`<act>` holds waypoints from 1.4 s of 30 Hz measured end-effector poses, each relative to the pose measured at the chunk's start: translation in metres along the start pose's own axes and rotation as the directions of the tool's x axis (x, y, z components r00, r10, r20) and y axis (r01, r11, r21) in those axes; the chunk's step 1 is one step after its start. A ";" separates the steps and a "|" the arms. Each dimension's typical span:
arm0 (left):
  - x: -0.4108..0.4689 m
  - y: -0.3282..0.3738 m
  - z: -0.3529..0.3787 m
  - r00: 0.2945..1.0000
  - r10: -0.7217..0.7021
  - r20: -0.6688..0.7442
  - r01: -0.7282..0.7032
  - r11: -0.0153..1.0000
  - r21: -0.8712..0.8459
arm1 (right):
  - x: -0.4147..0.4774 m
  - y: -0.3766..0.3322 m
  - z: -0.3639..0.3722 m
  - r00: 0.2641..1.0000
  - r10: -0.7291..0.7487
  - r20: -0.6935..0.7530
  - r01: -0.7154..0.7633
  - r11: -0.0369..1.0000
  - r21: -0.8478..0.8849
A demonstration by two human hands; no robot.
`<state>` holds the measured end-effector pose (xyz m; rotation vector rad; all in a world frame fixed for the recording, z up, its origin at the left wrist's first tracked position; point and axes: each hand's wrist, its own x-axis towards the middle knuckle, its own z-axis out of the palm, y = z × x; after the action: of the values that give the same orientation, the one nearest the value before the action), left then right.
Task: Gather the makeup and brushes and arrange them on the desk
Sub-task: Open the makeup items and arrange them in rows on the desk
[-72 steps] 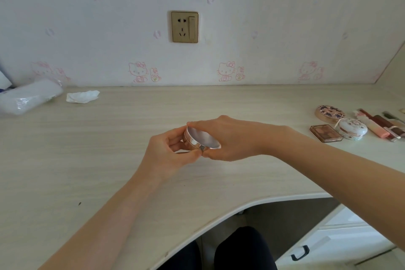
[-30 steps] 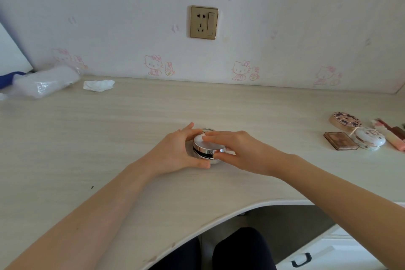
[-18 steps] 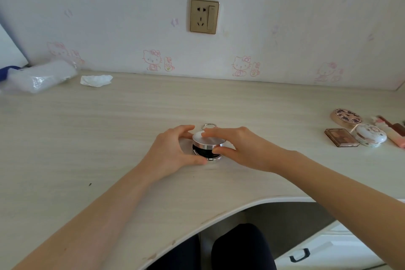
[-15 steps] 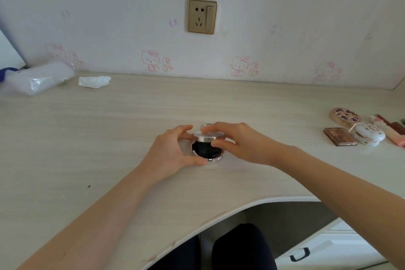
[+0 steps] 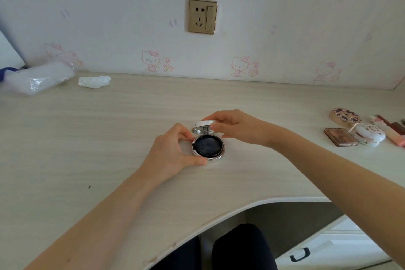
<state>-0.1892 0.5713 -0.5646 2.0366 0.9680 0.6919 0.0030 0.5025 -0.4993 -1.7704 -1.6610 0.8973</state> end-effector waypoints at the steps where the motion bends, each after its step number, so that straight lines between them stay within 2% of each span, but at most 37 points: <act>1: 0.000 0.000 -0.001 1.000 0.002 0.000 -0.002 1.000 0.003 | 0.000 -0.001 0.001 1.000 0.001 -0.009 -0.001 1.000 -0.003; 6: 0.000 -0.002 -0.001 1.000 0.011 0.025 -0.011 1.000 0.004 | -0.005 0.003 0.010 0.995 -0.021 -0.095 0.005 0.985 -0.170; 11: -0.001 -0.001 -0.001 0.999 0.037 0.015 -0.038 0.998 0.058 | -0.020 0.019 0.026 0.958 0.002 -0.288 -0.046 0.988 -0.144; 17: -0.005 -0.001 0.000 0.995 0.102 0.002 -0.101 0.985 0.138 | -0.039 0.030 0.052 0.946 0.004 -0.325 -0.081 0.971 -0.224; 22: -0.005 -0.005 0.003 0.978 0.201 0.048 -0.207 0.955 0.213 | -0.033 0.039 0.065 0.925 -0.102 -0.365 -0.035 0.935 -0.352; 28: 0.013 -0.016 0.007 0.975 0.206 0.078 -0.220 0.905 0.365 | -0.014 0.041 0.060 0.914 -0.097 -0.394 -0.038 0.947 -0.320; 42: 0.093 -0.034 0.009 0.981 0.192 -0.001 -0.178 0.908 0.380 | 0.068 0.055 0.031 0.893 -0.031 -0.449 -0.081 0.970 -0.228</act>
<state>-0.1439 0.6571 -0.5842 2.4888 0.9982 0.6851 0.0151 0.5639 -0.5680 -1.9784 -1.4827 0.2588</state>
